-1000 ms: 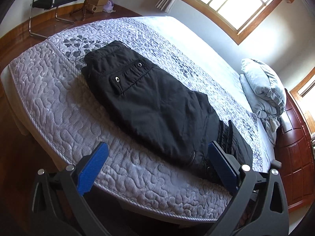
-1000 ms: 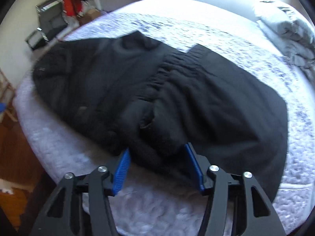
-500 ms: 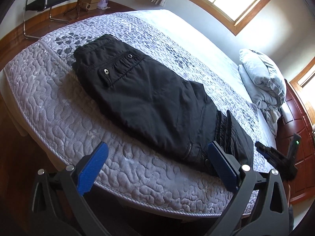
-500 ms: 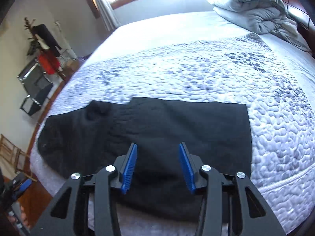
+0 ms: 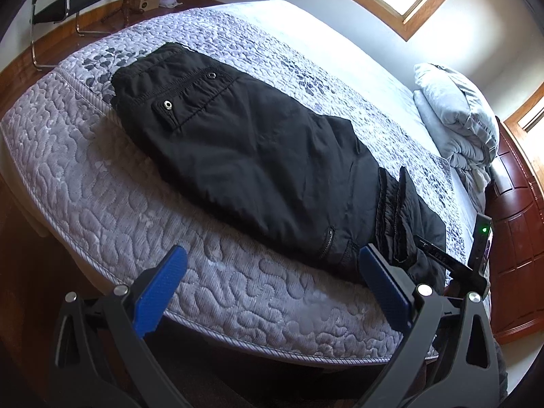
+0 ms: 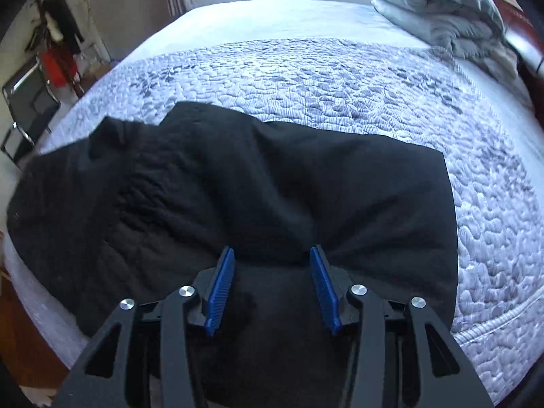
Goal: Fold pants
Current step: 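Press the folded pants flat with both open tools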
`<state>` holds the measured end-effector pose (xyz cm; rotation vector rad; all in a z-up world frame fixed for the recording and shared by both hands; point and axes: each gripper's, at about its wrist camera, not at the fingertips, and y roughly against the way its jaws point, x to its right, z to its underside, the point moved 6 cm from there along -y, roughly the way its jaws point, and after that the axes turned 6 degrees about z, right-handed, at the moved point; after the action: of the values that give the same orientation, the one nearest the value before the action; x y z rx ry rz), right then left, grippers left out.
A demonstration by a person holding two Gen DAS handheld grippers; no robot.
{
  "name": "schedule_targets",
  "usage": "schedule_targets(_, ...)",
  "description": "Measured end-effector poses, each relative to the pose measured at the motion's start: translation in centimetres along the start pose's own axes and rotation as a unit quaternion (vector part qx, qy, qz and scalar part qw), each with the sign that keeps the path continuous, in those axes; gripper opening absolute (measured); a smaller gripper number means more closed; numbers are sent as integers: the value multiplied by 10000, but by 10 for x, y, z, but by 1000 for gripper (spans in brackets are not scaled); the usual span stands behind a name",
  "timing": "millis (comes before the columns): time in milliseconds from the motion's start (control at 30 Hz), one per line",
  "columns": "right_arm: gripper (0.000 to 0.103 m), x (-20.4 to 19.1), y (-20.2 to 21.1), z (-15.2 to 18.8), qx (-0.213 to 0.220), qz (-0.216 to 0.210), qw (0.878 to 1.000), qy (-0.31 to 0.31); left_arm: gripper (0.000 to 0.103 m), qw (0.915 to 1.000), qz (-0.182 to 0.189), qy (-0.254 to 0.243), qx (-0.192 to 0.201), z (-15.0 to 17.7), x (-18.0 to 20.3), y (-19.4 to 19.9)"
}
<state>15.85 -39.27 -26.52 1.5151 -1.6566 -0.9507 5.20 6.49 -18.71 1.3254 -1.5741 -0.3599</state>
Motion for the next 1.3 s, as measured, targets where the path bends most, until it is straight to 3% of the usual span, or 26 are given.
schedule_targets(133,49,5,9,-4,62,-348,9991,-219,100,9998,18,191,-1,-11,-16,-8)
schedule_targets(300,54,26,41,-9,415,-685,9941,-735,100,9944,-103,997,326,-37,-71,-7)
schedule_targets(467,55,47,65,-5,589,-881,9879,-1135,100,9804,309,1813,703,-68,-127,-7)
schedule_targets(633,55,54,79,-3,644,-888,9866,-1209,100,9587,1068,2564,606,-84,-160,-35)
schedule_targets(700,55,53,83,-3,667,-847,9874,-1155,100,9510,1188,2804,531,-85,-169,-48)
schedule_targets(867,55,47,91,-6,714,-759,9897,-982,100,9423,1321,3029,544,-85,-179,-65)
schedule_targets(967,55,42,91,-7,693,-696,9912,-888,100,9375,1536,3062,620,-88,-172,-70)
schedule_targets(1100,55,35,90,-8,645,-721,9916,-853,100,9254,1963,3211,437,-85,-151,-86)
schedule_targets(1200,55,29,93,-8,661,-697,9927,-733,100,9324,1687,3173,389,-87,-144,-98)
schedule_targets(1300,56,25,95,-7,678,-656,9936,-619,100,9289,1607,3312,405,-91,-143,-103)
